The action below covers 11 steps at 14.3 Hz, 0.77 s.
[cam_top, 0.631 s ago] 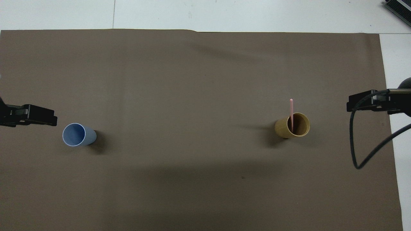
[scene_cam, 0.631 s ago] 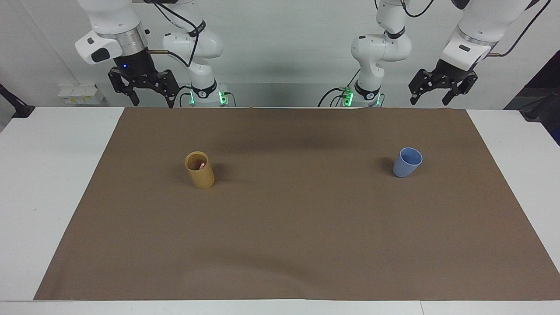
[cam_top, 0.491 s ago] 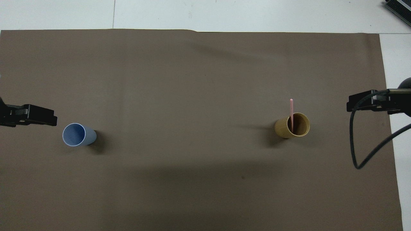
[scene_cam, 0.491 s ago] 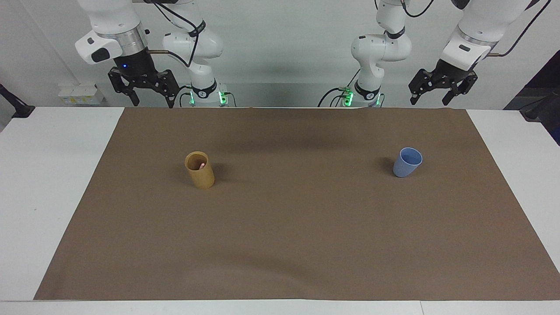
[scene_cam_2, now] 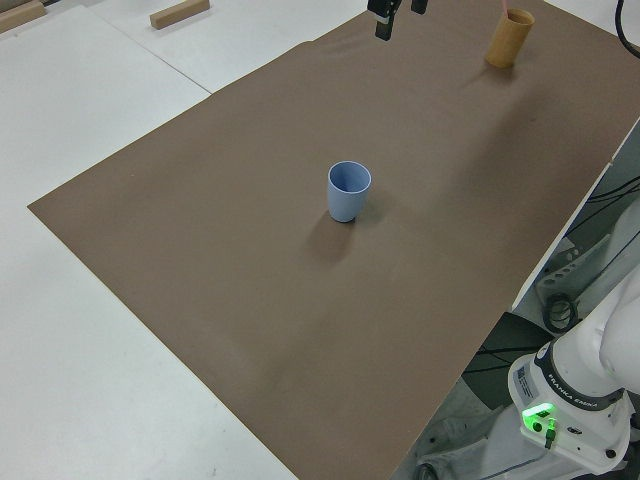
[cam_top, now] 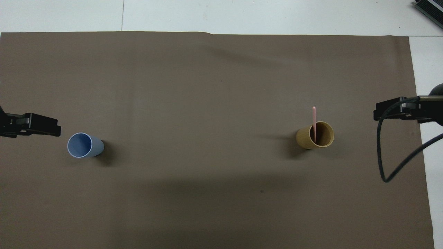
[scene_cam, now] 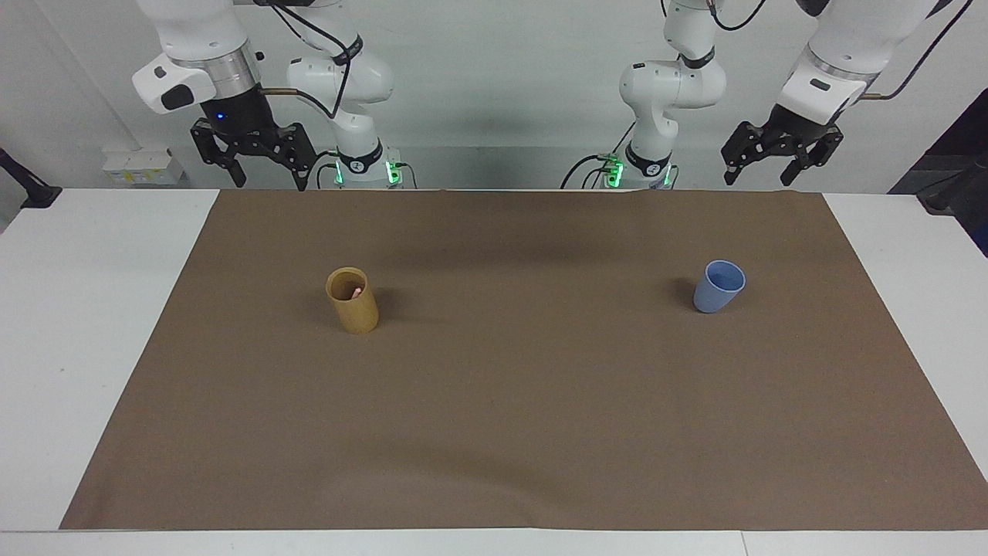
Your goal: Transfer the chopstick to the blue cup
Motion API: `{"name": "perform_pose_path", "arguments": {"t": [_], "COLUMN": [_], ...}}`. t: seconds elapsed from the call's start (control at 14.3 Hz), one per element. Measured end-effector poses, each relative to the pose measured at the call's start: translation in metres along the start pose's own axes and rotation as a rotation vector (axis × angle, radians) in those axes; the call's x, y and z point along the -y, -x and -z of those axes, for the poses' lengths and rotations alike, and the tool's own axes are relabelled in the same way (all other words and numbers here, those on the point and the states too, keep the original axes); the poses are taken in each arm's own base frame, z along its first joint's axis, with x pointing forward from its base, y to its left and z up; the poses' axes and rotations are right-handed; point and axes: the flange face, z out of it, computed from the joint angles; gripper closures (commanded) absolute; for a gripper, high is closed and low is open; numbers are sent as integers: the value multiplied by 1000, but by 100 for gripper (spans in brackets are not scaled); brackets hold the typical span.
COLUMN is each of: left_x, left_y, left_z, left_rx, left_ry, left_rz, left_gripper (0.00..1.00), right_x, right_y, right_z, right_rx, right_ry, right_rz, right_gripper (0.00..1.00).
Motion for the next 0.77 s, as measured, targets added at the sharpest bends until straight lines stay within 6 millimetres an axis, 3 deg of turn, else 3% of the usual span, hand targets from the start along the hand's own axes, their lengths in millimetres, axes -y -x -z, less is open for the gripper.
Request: {"name": "perform_pose_path", "arguments": {"t": [0.21, 0.42, 0.77], "left_x": [8, 21, 101], "left_y": [-5, -13, -17], "left_z": [-24, -64, -133], "left_rx": [18, 28, -4], "left_ry": [0, -3, 0], "left_rz": [15, 41, 33], "left_gripper": [0, 0, 0], "right_x": [0, 0, 0], "right_y": [0, 0, 0], "right_z": [0, 0, 0], "right_rx": [0, 0, 0], "right_ry": [0, 0, 0], "right_rz": [0, 0, 0], "right_gripper": [0, 0, 0]}}
